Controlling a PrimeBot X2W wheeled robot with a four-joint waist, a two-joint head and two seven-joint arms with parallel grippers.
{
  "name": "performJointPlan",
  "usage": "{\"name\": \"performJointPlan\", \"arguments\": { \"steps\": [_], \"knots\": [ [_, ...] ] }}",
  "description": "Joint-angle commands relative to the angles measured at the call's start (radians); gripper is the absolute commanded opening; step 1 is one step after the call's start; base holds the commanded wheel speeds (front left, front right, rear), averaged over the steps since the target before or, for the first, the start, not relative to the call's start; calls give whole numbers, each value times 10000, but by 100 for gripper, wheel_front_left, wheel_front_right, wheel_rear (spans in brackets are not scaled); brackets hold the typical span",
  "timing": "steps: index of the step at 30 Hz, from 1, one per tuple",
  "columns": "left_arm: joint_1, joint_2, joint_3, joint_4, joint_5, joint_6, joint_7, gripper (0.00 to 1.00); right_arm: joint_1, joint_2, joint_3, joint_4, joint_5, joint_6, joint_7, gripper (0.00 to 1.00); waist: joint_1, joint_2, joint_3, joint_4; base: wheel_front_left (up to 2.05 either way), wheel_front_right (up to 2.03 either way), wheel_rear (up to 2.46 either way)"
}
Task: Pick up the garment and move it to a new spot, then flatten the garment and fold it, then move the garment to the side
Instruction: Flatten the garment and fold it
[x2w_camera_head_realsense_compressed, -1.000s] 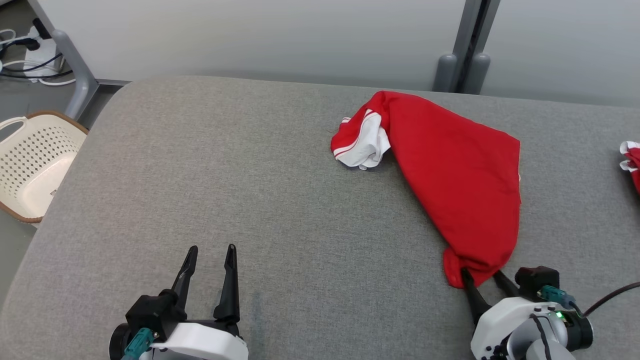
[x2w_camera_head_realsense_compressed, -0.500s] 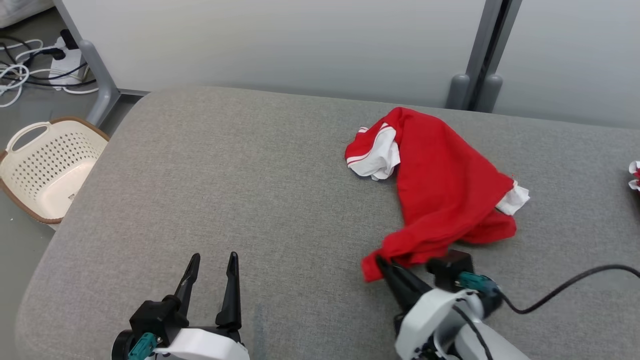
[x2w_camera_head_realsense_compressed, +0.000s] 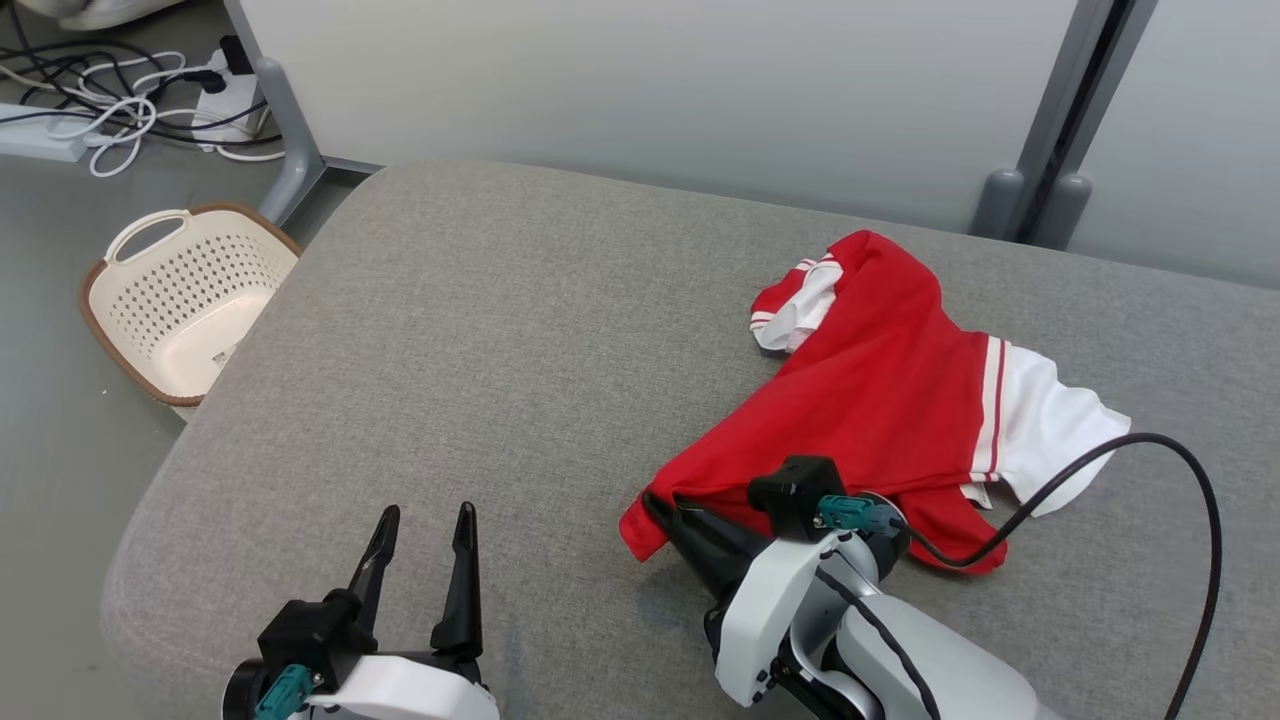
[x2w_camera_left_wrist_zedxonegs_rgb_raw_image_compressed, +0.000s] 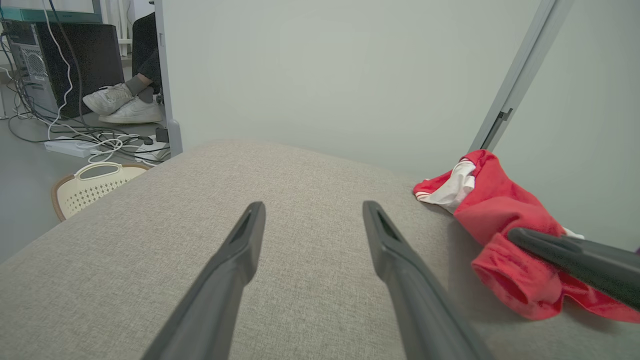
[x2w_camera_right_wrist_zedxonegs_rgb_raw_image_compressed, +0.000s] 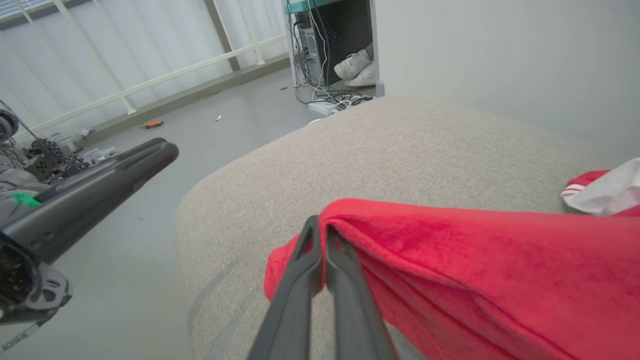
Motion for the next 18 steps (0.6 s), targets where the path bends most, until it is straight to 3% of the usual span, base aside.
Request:
{"name": "performJointPlan", "arguments": {
  "steps": [1,11,15,18],
  "knots": [
    [-66,26,54,-31,6,-4,-2,100,-103,-50,150,82,133,5,34,100,0,0,45,107,0,0,0],
    [33,21,256,-134,-7,61,-2,100,-48,-61,877,7,488,3,-15,100,0,0,93,-455,0,0,0],
    [50,22,307,-172,33,65,-2,100,75,-62,299,133,152,3,-412,100,0,0,76,-914,0,0,0],
    [46,20,320,-208,70,56,-2,100,106,-67,-765,525,-339,3,-738,100,0,0,101,-1204,0,0,0]
  ]
}}
